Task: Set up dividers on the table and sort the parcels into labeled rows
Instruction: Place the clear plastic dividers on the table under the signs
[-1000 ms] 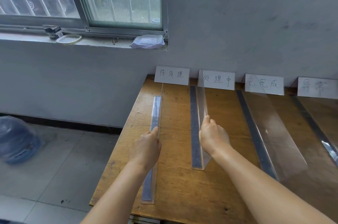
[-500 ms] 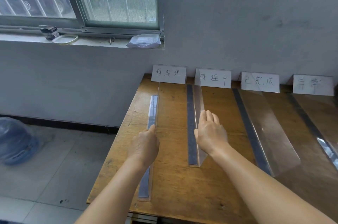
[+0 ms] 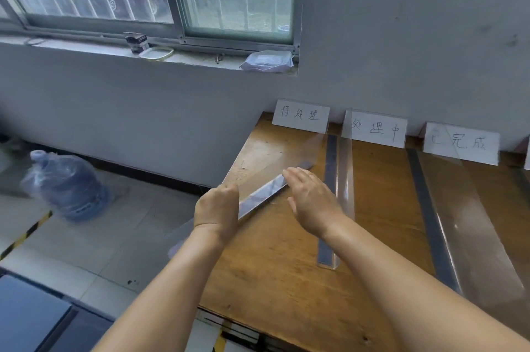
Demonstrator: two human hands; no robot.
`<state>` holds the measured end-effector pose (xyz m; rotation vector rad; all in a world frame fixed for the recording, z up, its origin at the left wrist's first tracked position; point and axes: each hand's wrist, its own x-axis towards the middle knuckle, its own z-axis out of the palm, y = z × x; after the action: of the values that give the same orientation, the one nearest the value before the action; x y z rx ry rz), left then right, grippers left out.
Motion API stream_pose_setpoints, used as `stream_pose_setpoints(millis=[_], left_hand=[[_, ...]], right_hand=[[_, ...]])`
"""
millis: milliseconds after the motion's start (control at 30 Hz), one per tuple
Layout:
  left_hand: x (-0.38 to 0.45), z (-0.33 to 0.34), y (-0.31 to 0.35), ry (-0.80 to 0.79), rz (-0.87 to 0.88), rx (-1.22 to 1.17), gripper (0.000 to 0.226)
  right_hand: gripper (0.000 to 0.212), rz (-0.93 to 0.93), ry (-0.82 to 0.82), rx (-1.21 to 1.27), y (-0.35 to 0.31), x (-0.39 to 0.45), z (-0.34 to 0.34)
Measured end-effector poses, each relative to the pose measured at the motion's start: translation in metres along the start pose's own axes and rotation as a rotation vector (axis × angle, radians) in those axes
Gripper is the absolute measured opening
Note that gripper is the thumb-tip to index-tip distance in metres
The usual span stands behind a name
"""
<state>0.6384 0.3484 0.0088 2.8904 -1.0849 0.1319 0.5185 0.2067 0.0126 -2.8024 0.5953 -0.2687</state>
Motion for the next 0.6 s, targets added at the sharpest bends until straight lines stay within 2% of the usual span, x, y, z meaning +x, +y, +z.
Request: stream_pose_setpoints(millis=[133, 267, 433, 500, 600], left_hand=[[0.000, -0.001, -0.029, 0.080, -0.028, -0.033, 0.034], [-0.004, -0.014, -0.054, 0.202, -0.041, -0.080, 0.021], [0.011, -0.025, -0.094, 0.396, 0.081, -0.115, 0.038], [0.024, -0.029, -0.111, 0.405, 0.117, -0.125, 0.037], [0.045, -0.034, -0.136, 0.398, 0.173, -0.158, 0.036]], right_hand=[[0.057, -0.078, 0.004, 0.033, -0.016, 0.022, 0.008], [0.059, -0.138, 0.039, 0.003, -0.035, 0.047, 0.012], [0.059, -0.182, 0.102, -0.074, -0.062, 0.088, 0.017], [0.053, -0.175, 0.148, -0.099, -0.073, 0.110, 0.016], [0.031, -0.123, 0.160, -0.107, -0.088, 0.137, 0.014]])
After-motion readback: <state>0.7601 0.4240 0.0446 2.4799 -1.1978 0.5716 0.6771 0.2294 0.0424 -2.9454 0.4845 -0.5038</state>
